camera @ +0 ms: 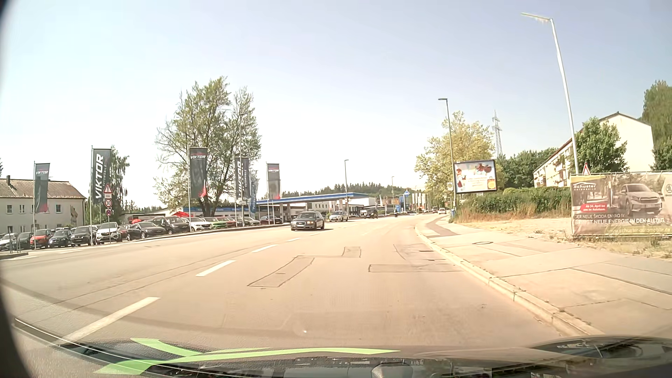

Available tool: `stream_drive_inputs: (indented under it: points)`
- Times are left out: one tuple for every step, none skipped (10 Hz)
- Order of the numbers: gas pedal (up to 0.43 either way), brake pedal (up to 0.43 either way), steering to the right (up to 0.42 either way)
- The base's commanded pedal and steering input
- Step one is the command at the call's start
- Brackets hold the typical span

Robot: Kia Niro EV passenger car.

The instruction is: Follow the waypoints while adhering to traffic rules and regulations

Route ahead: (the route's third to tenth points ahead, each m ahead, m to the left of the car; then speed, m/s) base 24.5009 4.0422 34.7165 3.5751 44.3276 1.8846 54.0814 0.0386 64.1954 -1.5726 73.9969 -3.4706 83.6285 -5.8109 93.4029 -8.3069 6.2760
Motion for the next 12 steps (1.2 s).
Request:
stream_drive_inputs:
  points:
    - [0.169, 0.0, 0.008]
    - [0.169, 0.0, 0.008]
    - [0.169, 0.0, 0.008]
    - [0.169, 0.0, 0.008]
    - [0.169, 0.0, 0.008]
    - [0.177, 0.0, 0.008]
    - [0.189, 0.0, 0.008]
    - [0.197, 0.0, 0.008]
    - [0.197, 0.0, 0.008]
    - [0.189, 0.0, 0.008]
    - [0.189, 0.0, 0.008]
    - [0.189, 0.0, 0.008]
